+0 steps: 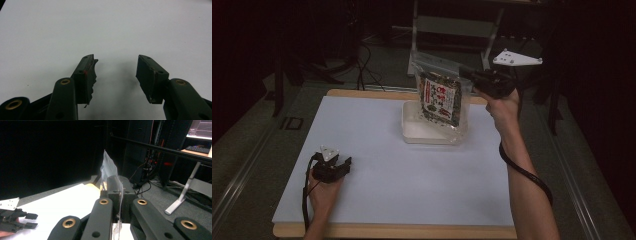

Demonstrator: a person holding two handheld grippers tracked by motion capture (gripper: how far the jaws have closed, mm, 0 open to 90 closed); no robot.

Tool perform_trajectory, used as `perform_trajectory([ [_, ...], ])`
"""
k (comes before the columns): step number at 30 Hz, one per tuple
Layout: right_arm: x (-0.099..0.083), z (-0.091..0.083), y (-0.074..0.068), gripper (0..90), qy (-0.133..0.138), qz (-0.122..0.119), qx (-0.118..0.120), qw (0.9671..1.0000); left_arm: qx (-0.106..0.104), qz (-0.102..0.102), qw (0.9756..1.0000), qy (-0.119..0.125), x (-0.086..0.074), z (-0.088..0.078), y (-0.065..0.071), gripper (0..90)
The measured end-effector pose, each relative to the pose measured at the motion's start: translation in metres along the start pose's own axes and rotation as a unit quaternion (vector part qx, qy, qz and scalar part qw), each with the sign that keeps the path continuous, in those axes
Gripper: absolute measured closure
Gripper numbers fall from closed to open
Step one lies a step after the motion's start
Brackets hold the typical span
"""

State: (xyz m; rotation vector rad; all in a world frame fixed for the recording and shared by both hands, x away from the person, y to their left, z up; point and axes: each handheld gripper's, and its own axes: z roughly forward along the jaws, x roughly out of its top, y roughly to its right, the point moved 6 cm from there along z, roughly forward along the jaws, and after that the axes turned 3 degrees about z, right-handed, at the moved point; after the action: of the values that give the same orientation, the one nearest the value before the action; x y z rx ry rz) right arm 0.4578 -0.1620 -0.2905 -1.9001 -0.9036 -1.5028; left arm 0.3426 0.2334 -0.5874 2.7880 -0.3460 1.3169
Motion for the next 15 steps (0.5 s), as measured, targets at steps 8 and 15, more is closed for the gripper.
perform_trajectory([
  [8, -0.002, 0.013, -0.001, 89.7, 0.01, 0.002, -0.005, 0.9999, -0.001, -0.002, 1.0, 0.0, 0.0, 0.0, 0.0, 49.2],
  [15, -0.001, 0.023, -0.003, 89.8, 0.021, 0.009, -0.009, 0.9997, -0.001, -0.002, 1.0, 0.001, 0.0, 0.0, 0.0, 49.2],
])
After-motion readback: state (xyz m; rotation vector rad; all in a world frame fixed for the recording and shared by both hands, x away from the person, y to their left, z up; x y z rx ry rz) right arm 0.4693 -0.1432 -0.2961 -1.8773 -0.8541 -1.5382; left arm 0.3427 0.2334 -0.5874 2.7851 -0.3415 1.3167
